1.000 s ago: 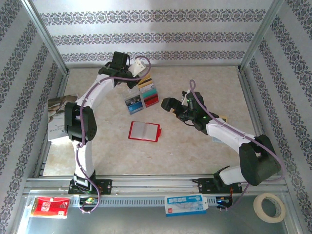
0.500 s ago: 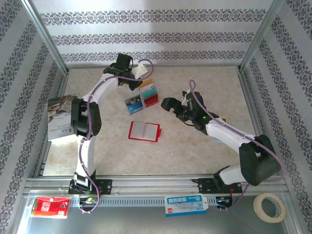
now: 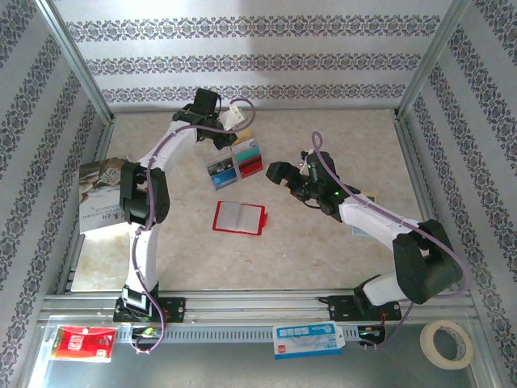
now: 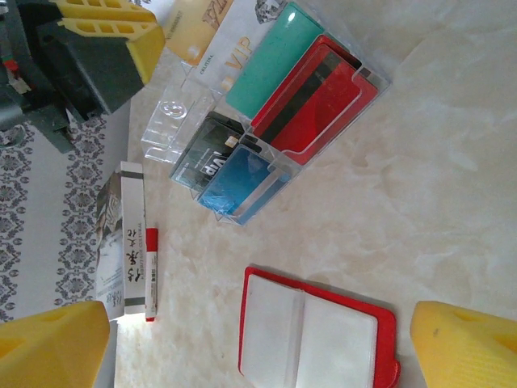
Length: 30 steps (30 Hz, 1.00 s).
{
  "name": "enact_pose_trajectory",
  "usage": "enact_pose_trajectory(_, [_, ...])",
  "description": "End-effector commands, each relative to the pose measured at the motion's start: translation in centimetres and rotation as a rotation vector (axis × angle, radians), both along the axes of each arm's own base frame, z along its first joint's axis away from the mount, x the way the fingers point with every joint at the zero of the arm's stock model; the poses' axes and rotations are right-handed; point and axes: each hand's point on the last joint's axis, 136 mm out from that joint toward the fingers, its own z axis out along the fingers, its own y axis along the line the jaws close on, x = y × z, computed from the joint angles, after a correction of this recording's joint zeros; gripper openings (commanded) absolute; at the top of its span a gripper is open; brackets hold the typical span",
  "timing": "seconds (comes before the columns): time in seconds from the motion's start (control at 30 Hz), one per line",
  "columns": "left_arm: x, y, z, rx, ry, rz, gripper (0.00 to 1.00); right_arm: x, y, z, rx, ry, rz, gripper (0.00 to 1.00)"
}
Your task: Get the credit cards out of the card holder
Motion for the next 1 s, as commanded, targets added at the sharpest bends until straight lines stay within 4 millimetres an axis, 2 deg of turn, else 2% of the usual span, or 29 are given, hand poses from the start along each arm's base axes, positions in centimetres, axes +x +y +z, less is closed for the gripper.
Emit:
enact_pose_trajectory(0.0, [1.2, 1.0, 1.0, -0.003, -0.031, 0.047, 0.25, 0.2, 1.0, 1.0, 0.027, -0.016, 0.021, 0.96])
enact_pose_trajectory(0.1, [1.6, 1.1, 2.6, -0.022, -0.064, 0.074, 0.27, 0.2, 1.0, 0.9, 0.025, -0.014, 0.021, 0.95])
enact_pose_trajectory(0.2, [1.2, 0.9, 5.0, -0.095, -0.083, 0.092, 0.30, 0.1, 1.0, 0.7, 0.019, -0.011, 0.022, 0.95])
enact_pose_trajectory(0.33, [-0.1, 0.9, 9.3, -0.214, -0.135, 0.133, 0.37, -0.2, 1.2, 0.6, -0.008, -0.020, 0.031, 0.95])
enact_pose_trajectory(0.47, [-2.4, 1.7, 11.7, -0.357, -0.168, 0.249, 0.50, -0.7, 1.9, 0.4, -0.062, -0.026, 0.054, 0.95])
enact_pose_trajectory(0.63, [-6.1, 3.5, 11.8, -0.568, -0.149, 0.450, 0.65, -1.6, 3.6, -0.2, -0.145, -0.018, 0.093, 0.93])
enact_pose_trajectory(0.77, [-9.3, 5.3, 9.4, -0.682, -0.094, 0.613, 0.69, -3.3, 6.0, -1.9, -0.216, 0.018, 0.165, 0.91])
enact_pose_trajectory(0.97, [-13.7, 10.2, 5.2, -0.643, -0.088, 0.888, 0.80, -5.8, 8.7, -6.4, -0.300, 0.118, 0.264, 0.88])
